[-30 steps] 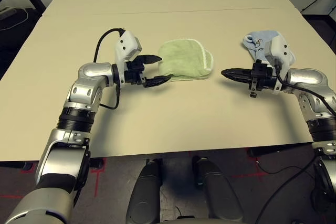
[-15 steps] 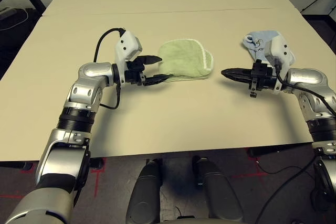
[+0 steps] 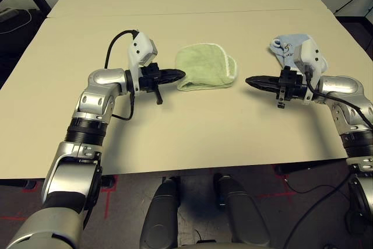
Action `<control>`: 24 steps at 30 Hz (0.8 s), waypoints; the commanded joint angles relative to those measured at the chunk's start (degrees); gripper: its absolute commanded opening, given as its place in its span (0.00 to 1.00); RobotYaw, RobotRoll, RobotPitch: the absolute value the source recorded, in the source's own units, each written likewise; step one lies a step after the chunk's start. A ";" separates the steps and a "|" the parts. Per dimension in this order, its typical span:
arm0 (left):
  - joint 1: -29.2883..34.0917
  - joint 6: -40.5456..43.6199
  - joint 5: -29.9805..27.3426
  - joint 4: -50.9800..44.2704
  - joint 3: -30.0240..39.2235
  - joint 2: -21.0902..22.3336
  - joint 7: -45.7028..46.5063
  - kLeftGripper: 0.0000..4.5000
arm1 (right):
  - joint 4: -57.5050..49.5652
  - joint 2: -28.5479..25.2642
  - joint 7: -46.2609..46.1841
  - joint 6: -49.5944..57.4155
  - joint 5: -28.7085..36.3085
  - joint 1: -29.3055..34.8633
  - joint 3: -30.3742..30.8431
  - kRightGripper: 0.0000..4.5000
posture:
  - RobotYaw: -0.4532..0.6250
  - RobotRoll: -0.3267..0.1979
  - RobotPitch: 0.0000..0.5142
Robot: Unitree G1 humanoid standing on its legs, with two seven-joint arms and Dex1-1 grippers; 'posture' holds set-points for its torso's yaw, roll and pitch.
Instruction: Fold the towel and set it aside.
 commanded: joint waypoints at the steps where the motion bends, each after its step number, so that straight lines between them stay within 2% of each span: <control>1: -1.43 -0.79 0.60 2.47 0.21 -0.80 0.39 0.01 | 3.14 0.81 0.86 -0.60 -0.11 -2.14 0.56 0.00 | 0.51 0.62 0.39; 14: -6.45 -3.44 4.01 11.48 -2.84 -4.03 -0.98 0.01 | 29.17 10.09 0.68 -13.01 -8.46 -16.81 5.11 0.00 | 0.54 0.62 0.44; 24: -8.00 -5.10 9.02 17.39 -4.91 -4.91 0.81 0.01 | 42.47 13.47 -2.47 -21.30 -16.34 -22.55 7.25 0.00 | 0.56 0.62 0.47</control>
